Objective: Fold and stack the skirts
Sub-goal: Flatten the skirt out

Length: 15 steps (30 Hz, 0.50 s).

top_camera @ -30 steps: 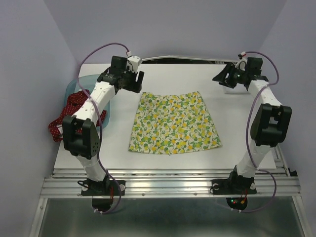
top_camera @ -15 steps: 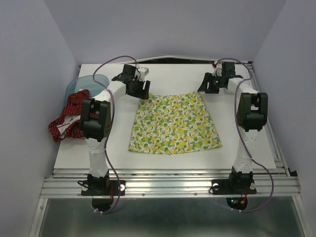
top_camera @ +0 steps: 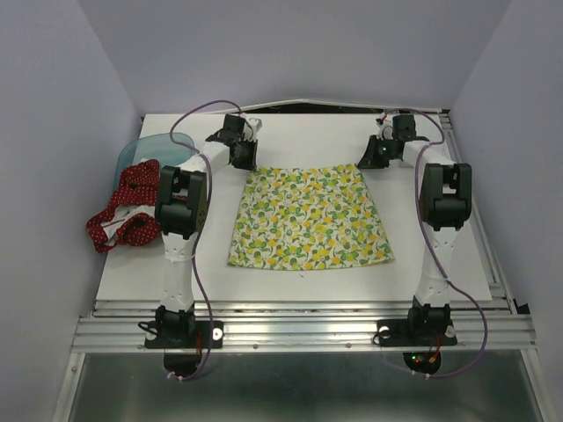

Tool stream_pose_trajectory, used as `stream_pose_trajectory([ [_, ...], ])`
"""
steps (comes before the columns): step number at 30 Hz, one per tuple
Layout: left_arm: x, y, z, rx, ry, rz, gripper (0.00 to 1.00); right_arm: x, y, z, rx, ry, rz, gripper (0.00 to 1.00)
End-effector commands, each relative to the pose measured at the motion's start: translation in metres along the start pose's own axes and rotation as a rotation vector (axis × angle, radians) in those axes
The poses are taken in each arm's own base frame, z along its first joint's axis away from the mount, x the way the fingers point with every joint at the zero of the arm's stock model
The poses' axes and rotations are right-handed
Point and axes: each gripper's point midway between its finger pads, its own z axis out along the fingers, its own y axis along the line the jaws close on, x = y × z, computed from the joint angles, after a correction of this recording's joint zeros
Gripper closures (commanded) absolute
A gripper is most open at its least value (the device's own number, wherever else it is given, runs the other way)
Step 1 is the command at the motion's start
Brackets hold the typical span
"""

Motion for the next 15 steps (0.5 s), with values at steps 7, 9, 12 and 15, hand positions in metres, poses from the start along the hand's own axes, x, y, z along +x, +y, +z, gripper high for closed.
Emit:
stream_pose_trajectory([
  [7, -0.018, 0.016, -0.009, -0.010, -0.048, -0.031, 0.84, -0.034, 0.022, -0.015, -0.068, -0.080, 0.037, 0.49],
  [9, -0.016, 0.015, -0.008, -0.006, -0.040, -0.032, 0.84, -0.034, 0.028, -0.013, -0.103, -0.080, 0.073, 0.47],
  [12, -0.016, 0.015, -0.007, -0.003, -0.037, -0.022, 0.84, -0.034, 0.025, -0.006, -0.111, -0.074, 0.075, 0.43],
  [15, -0.016, 0.017, -0.004, -0.007, -0.027, -0.010, 0.84, -0.024, 0.016, 0.009, -0.115, -0.037, 0.077, 0.44],
])
